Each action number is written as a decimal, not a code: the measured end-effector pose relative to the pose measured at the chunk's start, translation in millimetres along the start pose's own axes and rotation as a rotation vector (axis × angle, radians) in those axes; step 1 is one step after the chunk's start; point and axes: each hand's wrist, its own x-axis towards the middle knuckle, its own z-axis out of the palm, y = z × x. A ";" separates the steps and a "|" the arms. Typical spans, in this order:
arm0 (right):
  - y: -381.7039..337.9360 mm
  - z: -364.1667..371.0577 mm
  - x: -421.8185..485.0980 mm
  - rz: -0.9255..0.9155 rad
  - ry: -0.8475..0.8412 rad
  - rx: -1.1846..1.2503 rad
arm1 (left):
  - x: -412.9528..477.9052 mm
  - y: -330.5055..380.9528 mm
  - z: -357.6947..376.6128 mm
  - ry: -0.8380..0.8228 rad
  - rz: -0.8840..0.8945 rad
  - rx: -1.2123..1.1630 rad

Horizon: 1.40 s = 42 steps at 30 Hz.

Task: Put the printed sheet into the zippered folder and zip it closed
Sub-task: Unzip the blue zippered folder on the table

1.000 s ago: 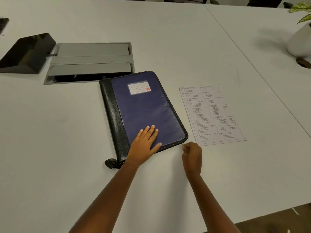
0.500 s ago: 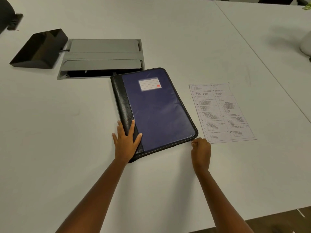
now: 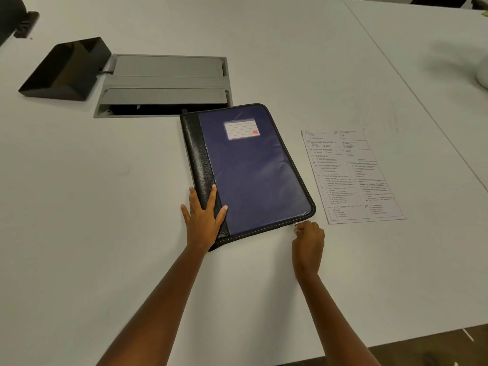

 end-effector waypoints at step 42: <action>-27.5 7.1 -36.6 -0.135 -0.103 0.071 | -28.6 -18.0 -13.2 -0.048 0.277 0.109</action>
